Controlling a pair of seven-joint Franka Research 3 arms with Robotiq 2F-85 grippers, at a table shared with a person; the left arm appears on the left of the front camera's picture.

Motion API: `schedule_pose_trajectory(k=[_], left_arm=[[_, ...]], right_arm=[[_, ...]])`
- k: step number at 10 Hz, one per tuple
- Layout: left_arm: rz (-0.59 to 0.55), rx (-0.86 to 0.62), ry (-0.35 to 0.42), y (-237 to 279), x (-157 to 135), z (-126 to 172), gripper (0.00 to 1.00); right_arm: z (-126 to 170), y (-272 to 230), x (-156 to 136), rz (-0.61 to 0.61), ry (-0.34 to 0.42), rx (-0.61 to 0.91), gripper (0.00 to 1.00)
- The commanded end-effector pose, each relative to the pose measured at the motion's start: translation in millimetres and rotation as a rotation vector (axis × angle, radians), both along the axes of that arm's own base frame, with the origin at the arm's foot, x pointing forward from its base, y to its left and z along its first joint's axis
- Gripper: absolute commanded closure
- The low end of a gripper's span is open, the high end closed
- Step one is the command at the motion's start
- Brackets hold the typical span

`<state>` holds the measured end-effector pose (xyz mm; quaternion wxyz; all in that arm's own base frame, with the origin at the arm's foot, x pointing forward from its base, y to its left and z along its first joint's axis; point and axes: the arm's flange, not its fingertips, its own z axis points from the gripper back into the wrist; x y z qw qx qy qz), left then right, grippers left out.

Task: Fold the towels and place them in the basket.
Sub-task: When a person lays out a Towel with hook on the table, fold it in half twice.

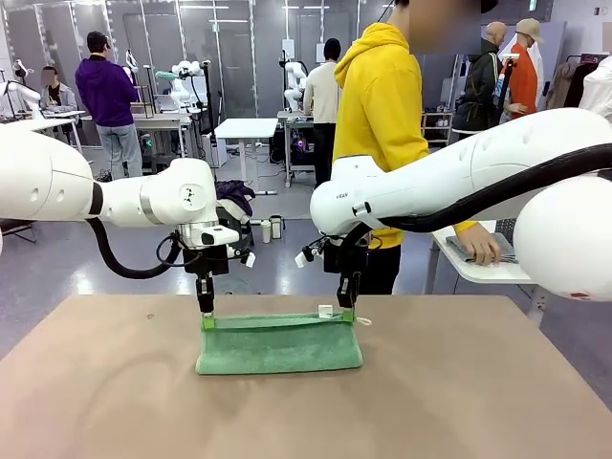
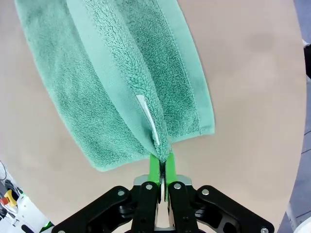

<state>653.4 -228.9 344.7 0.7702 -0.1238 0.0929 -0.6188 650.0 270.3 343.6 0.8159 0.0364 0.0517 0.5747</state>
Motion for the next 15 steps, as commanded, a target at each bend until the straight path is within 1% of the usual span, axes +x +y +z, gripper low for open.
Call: schedule_pose_trajectory(k=[1,2,4,5,6,7,8,9,10,11,13,14,15], left_arm=[[0.003,0.048,0.017,5.8,11.8,0.3,0.96],[0.013,0.041,0.02,5.3,16.9,-5.1,0.96],[-0.008,0.008,0.009,0.2,23.1,-16.4,0.96],[-0.001,-0.002,-0.019,-2.2,27.4,-23.1,0.96],[-0.002,-0.032,-0.04,-2.7,29.2,-24.9,0.8],[0.0,-0.052,-0.064,-1.5,28.9,-24.3,0.56],[-0.035,-0.062,-0.098,-0.1,28.8,-23.3,0.42],[-0.048,-0.051,-0.102,1.9,24.6,-20.6,0.2],[-0.061,-0.046,-0.115,4.7,21.1,-17.4,0.06],[-0.072,-0.035,-0.143,7.4,15.8,-11.9,0.0],[-0.094,-0.034,-0.184,12.6,2.8,3.7,0.0],[-0.117,-0.025,-0.189,15.1,-4.2,7.3,0.08],[-0.14,-0.033,-0.184,16.4,-8.9,10.0,0.0]], right_arm=[[-2.9,-6.0,9.5,-0.01,0.001,-0.004,0.95],[-6.6,-7.3,12.1,-0.001,0.001,0.006,0.95],[-12.2,-7.8,11.1,0.022,-0.016,0.026,0.95],[-14.3,-8.6,11.4,0.033,-0.029,0.031,0.95],[-15.1,-9.1,11.5,0.031,-0.029,0.034,0.85],[-15.7,-9.4,10.4,0.034,-0.035,0.037,0.62],[-15.4,-10.3,12.2,0.051,-0.058,0.037,0.48],[-14.7,-9.0,10.5,0.056,-0.061,0.039,0.25],[-13.3,-7.7,9.0,0.064,-0.073,0.039,0.11],[-8.8,-7.5,6.7,0.075,-0.099,0.034,0.0],[4.9,-8.3,-1.3,0.093,-0.15,0.019,0.0],[9.6,-7.6,-6.7,0.119,-0.154,0.006,0.03],[12.3,-6.1,-9.5,0.133,-0.154,-0.009,0.0]])
